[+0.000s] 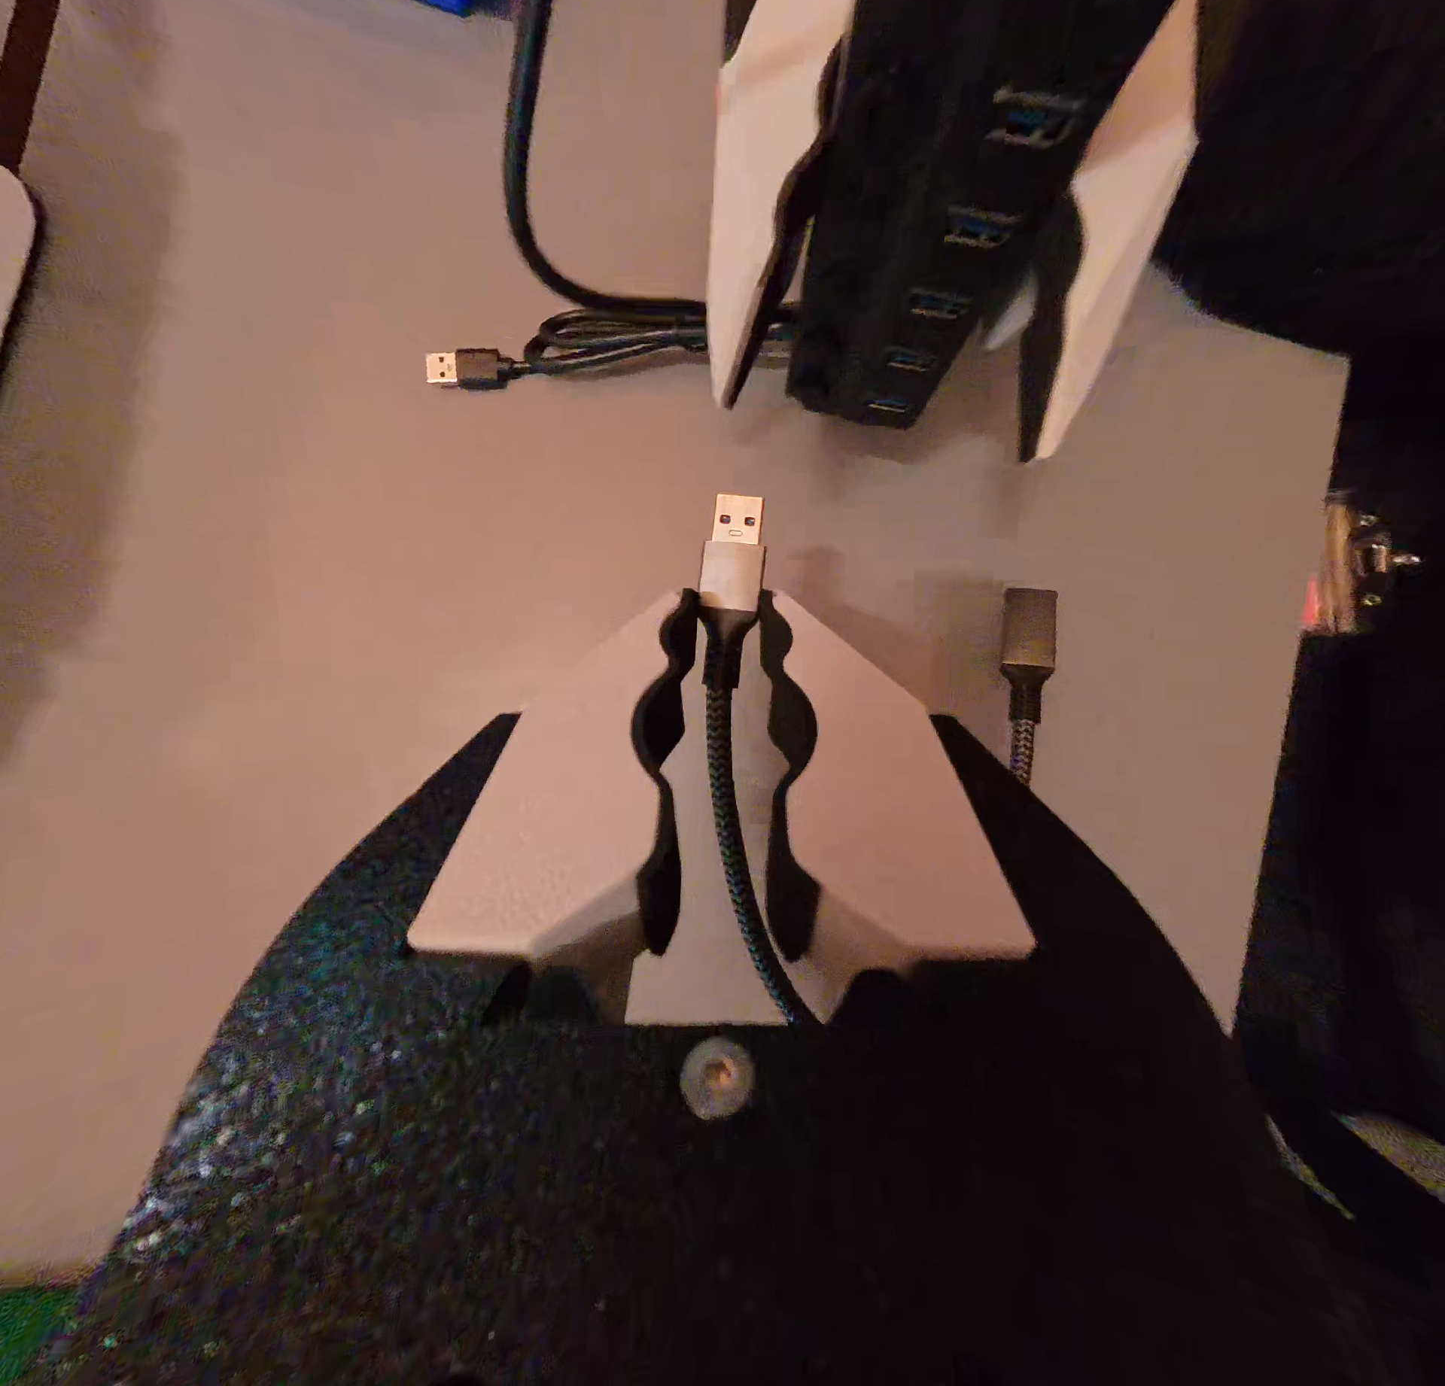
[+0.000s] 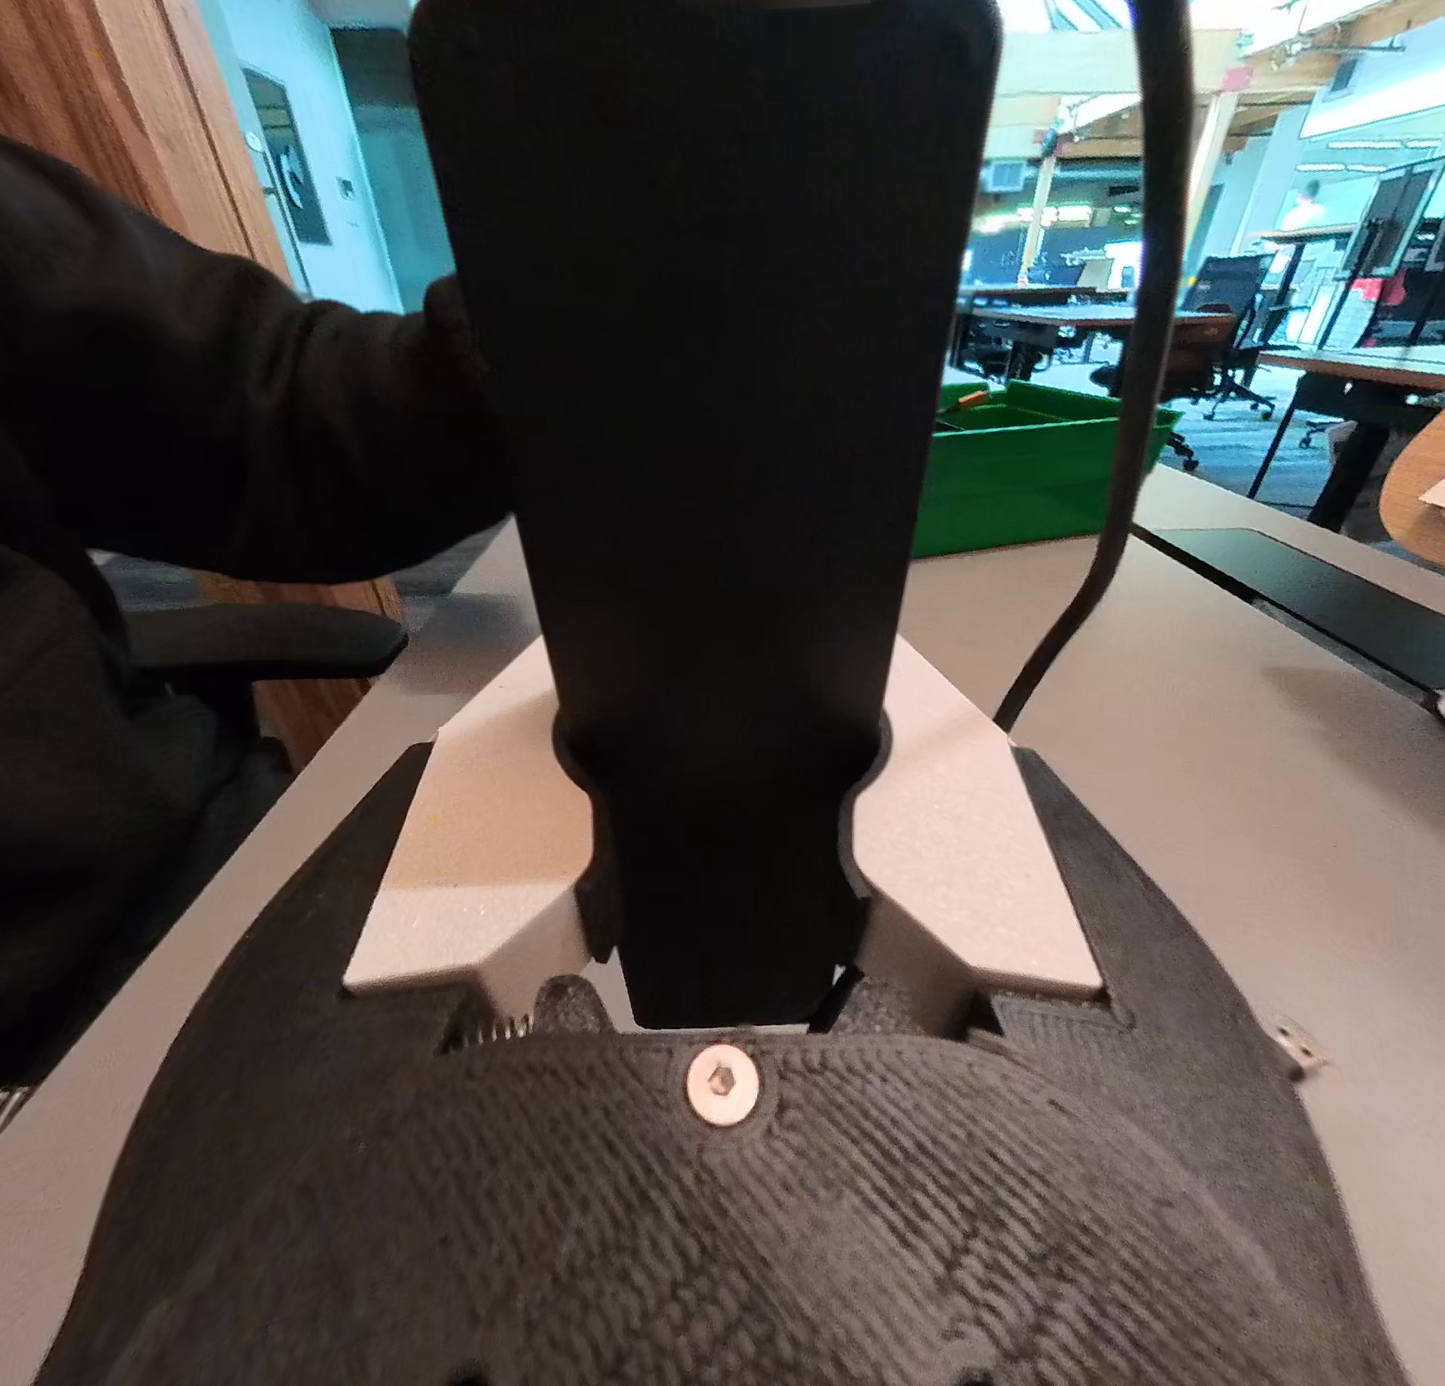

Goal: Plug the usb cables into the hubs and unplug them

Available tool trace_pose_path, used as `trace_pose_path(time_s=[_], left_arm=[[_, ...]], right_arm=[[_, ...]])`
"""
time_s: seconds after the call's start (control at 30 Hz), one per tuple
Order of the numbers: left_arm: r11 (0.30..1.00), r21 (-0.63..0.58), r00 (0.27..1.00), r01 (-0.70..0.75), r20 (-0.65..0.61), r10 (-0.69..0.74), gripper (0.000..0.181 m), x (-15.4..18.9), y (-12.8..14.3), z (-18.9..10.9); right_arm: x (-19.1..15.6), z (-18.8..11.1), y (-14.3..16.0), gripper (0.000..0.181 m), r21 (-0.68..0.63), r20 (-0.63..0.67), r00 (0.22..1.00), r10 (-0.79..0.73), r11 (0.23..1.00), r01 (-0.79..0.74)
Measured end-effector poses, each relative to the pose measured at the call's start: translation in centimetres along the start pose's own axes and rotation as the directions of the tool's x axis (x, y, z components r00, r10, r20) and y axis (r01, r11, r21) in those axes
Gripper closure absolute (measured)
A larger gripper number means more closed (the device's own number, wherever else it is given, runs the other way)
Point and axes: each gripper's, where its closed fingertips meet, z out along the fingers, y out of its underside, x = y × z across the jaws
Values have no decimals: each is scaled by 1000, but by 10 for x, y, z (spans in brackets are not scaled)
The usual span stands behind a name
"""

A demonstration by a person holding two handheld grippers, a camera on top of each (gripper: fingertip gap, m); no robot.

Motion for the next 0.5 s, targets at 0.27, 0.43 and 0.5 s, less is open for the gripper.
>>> trace_pose_path(time_s=[0.27,0.43,0.5], left_arm=[[995,-71,995,-74,-69,69,167,31,-38,-15],[990,-105,989,-96,-119,83,167,41,-39,-22],[994,-77,988,-79,-137,68,167,46,-44,-25]], right_arm=[[-8,9,0,119,15,35,999,-7,1000,7],[-2,9,4,119,0,0,1000,-28,1000,28],[2,7,6,119,-8,-27,999,-37,999,37]])
